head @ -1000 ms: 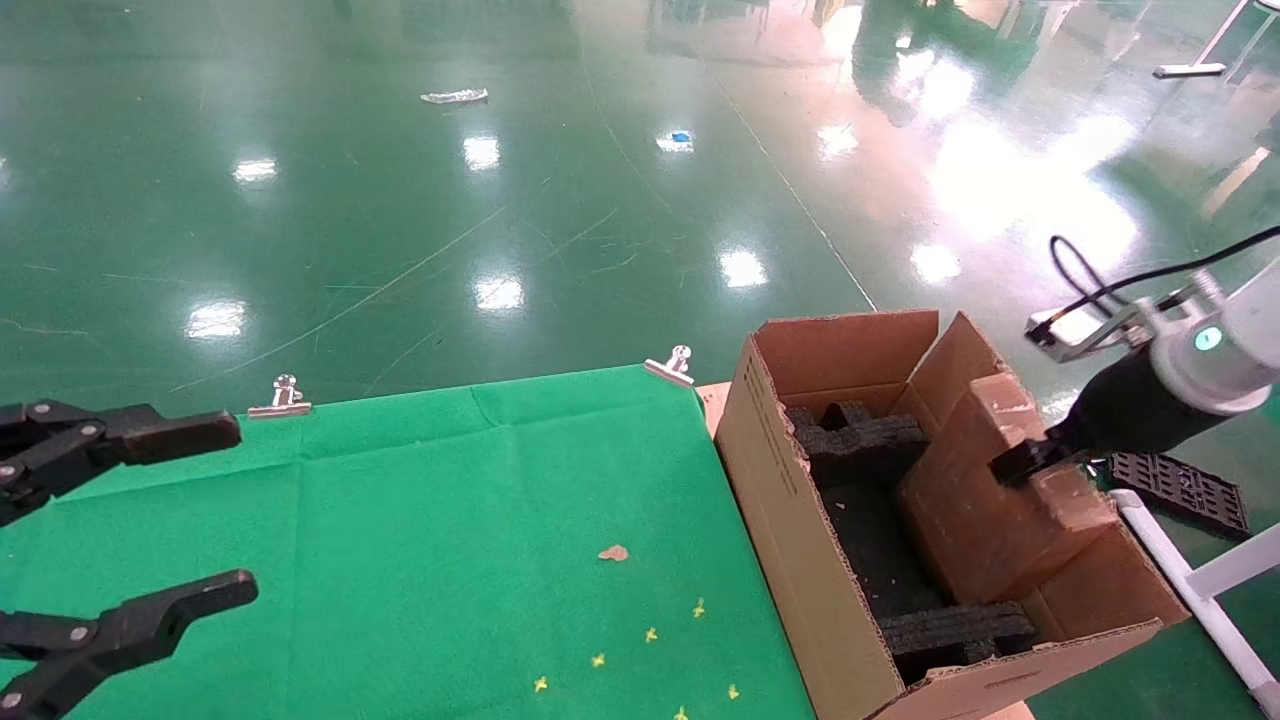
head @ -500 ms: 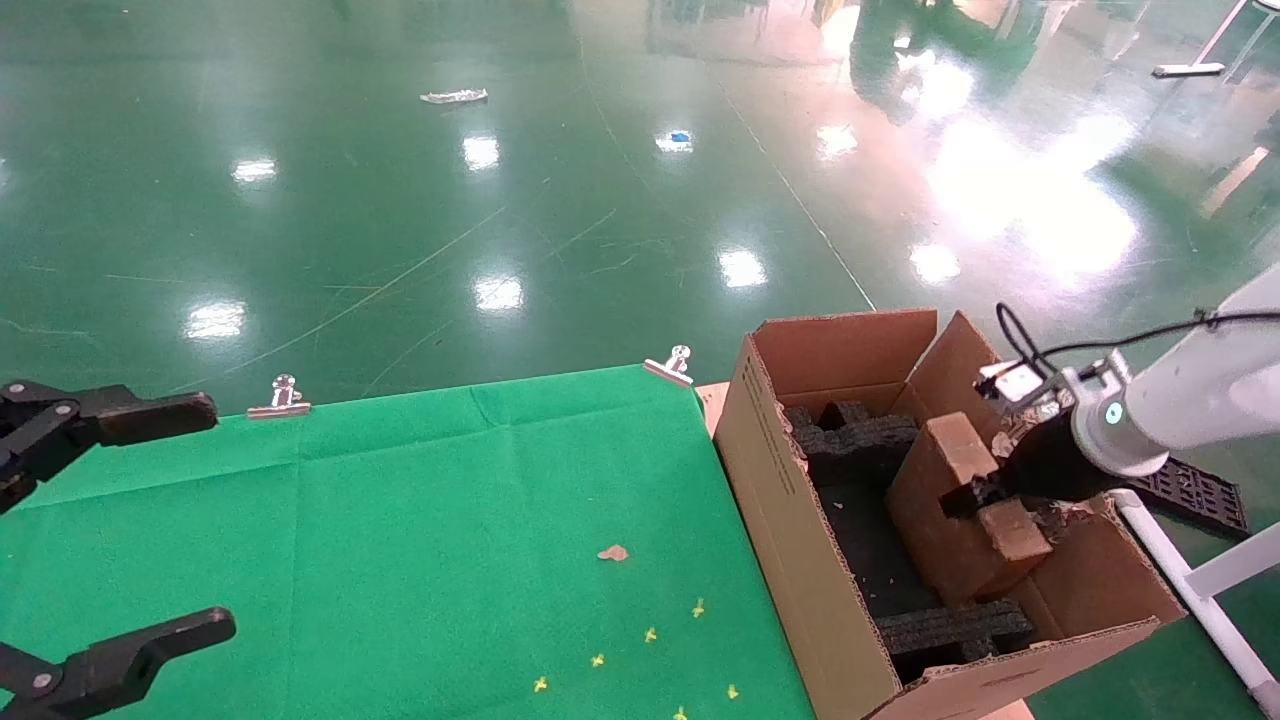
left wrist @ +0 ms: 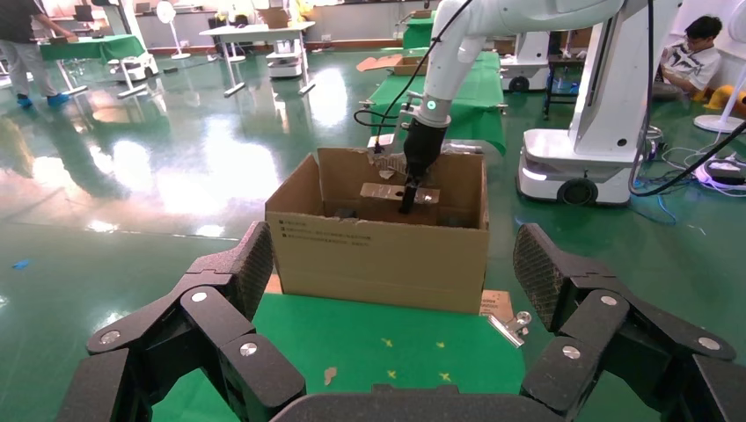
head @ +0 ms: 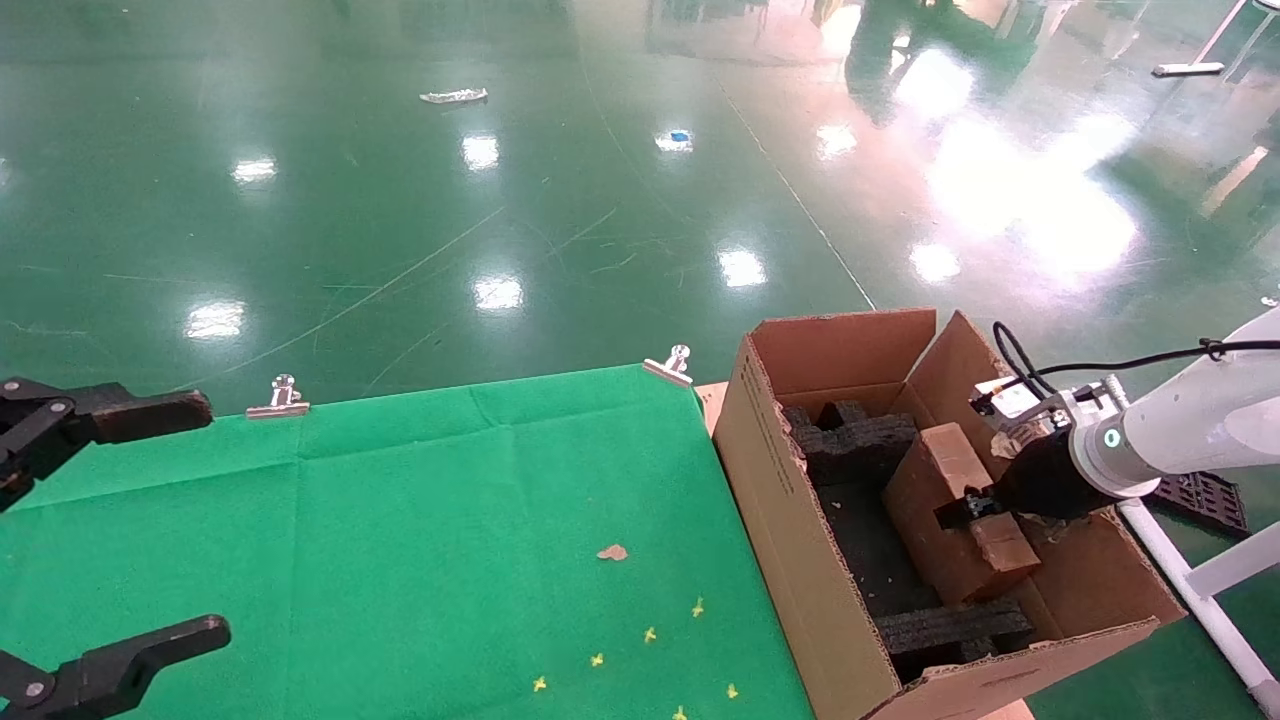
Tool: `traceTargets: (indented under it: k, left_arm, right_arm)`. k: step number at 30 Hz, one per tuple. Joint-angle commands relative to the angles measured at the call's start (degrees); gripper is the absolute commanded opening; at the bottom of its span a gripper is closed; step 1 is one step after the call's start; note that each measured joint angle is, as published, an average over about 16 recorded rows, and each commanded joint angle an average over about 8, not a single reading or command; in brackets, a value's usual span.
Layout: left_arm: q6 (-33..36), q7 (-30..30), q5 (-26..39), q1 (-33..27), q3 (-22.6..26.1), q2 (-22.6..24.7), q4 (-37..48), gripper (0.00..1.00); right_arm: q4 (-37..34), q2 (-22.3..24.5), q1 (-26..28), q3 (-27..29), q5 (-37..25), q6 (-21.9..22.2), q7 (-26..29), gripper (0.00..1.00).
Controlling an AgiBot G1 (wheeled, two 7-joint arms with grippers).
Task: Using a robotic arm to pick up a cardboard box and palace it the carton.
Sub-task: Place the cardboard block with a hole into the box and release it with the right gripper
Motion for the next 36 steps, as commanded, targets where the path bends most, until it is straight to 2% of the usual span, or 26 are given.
traceTargets:
  k: [1, 26, 30, 36]
  left_arm:
    - [0.0, 0.0, 0.0, 0.0, 0.01, 0.0, 0.0, 1.0]
    - [-0.04, 0.04, -0.06, -0.02, 0.09, -0.04, 0.0, 1.0]
    - [-0.04, 0.05, -0.07, -0.02, 0.1, -0.04, 0.0, 1.0]
    - [-0.05, 0.06, -0.08, -0.03, 0.12, -0.05, 0.0, 1.0]
  right_arm:
    - [-0.49, -0.18, 0.12, -0.08, -0.13, -0.13, -0.28, 1.0]
    - [-3.72, -1.47, 2.69, -0.49, -0.86, -2.0, -1.58, 1.0]
    - [-3.59, -1.05, 4.98, -0.04, -0.29, -2.87, -2.59, 1.0]
    - [-2.51, 0.24, 11.59, 0.86, 0.67, -4.95, -5.3, 1.0]
